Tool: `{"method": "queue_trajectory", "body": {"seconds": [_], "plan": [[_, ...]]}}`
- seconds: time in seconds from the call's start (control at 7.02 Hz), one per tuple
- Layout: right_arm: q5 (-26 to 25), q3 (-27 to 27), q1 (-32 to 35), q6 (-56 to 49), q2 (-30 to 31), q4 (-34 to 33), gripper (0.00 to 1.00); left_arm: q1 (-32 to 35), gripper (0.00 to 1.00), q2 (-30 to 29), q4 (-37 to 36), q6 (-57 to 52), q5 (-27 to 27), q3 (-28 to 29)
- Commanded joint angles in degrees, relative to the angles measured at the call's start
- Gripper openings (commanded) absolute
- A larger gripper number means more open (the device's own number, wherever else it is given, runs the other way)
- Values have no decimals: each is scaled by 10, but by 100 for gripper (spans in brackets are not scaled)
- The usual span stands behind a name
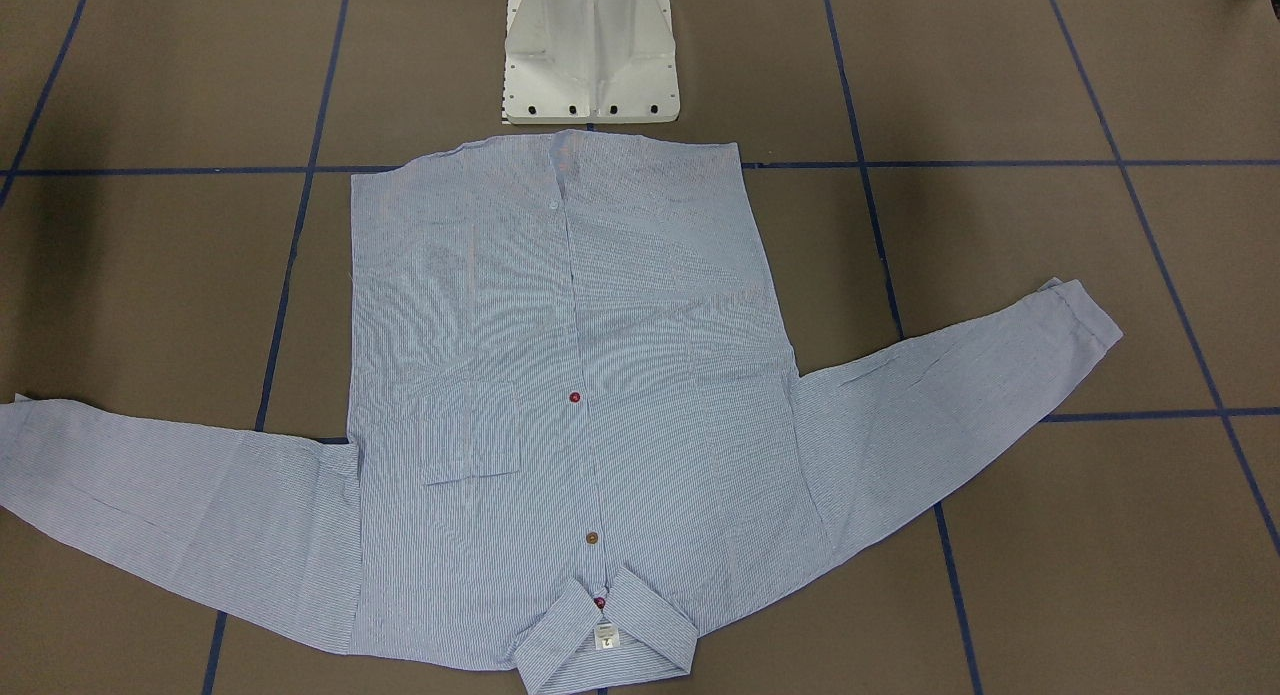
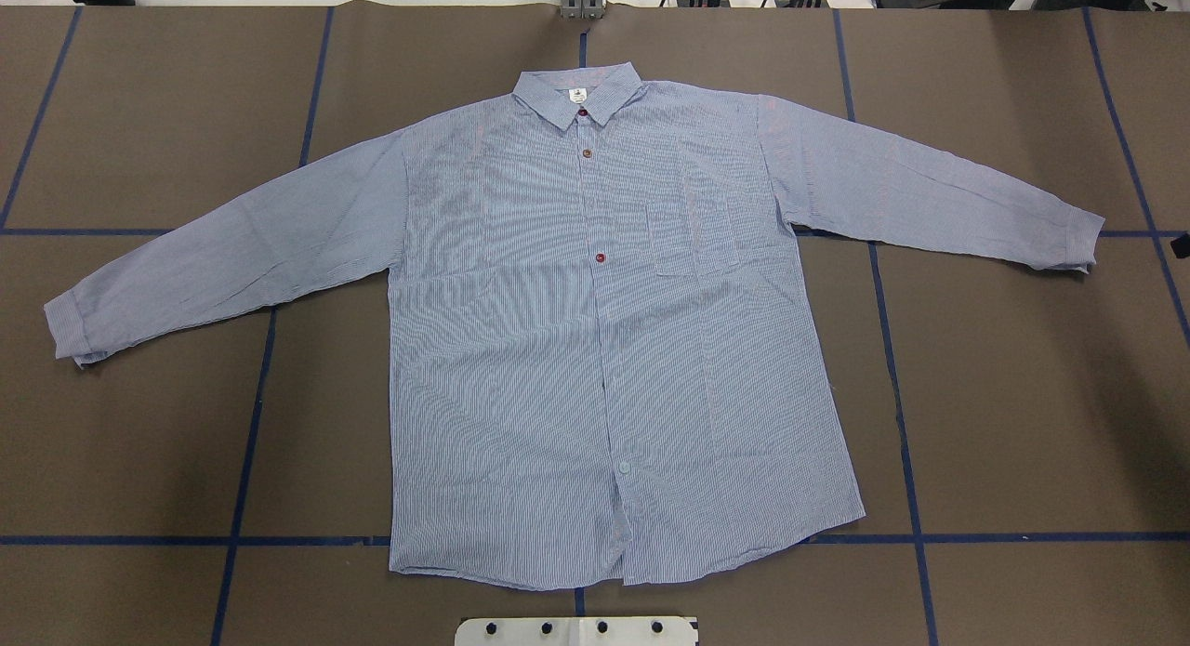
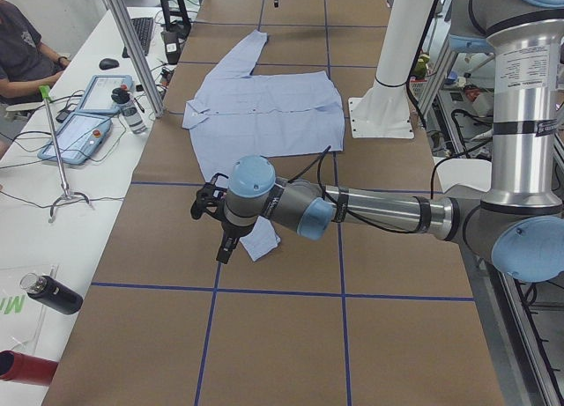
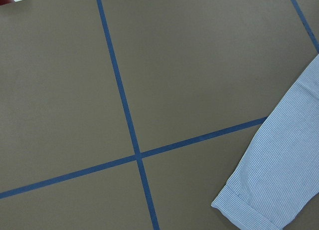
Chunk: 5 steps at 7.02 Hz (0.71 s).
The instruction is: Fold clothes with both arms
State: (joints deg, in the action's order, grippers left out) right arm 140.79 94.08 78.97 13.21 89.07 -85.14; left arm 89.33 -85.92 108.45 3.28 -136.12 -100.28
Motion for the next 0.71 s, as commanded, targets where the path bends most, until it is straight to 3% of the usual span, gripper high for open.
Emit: {"method": "queue_trajectory", "body": {"seconds": [0.0,0.14,0.43,0.57], "plan": [[-6,-115,-14,45,-100,1,100,0,99,-4,2,23,1,-2],[-8,-159,-17,44,-140,1,100,0,99,-3,2,23,0,-4],[-15,-262,-35,51,-154,152,94,0,99,-5,3,23,1,-3],[-24,-268,-44,79,-163,163,88,0,99,-6,4,23,0,-4]]}}
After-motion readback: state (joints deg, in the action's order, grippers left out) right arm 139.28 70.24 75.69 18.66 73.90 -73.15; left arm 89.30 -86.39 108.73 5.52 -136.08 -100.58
